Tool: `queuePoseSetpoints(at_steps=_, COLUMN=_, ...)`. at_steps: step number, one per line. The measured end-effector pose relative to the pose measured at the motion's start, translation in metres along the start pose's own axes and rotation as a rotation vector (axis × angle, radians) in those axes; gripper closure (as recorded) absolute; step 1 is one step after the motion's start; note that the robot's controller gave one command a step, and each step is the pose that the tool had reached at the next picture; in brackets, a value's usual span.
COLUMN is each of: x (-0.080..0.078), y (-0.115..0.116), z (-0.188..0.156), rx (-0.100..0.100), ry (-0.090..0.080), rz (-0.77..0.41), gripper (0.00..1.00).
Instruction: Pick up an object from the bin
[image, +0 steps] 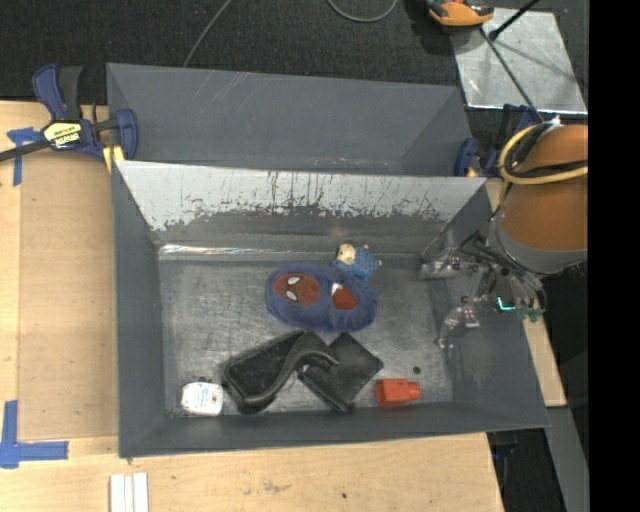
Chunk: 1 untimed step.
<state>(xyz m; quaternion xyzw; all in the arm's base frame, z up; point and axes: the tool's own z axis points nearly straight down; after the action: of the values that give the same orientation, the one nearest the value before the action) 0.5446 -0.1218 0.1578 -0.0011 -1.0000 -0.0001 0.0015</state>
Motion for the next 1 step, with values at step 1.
queuePoseSetpoints(at_steps=1, x=-0.0273, y=0.0739, z=0.0545, rx=-0.003, ry=-0.002, rz=-0.141, gripper=0.0)
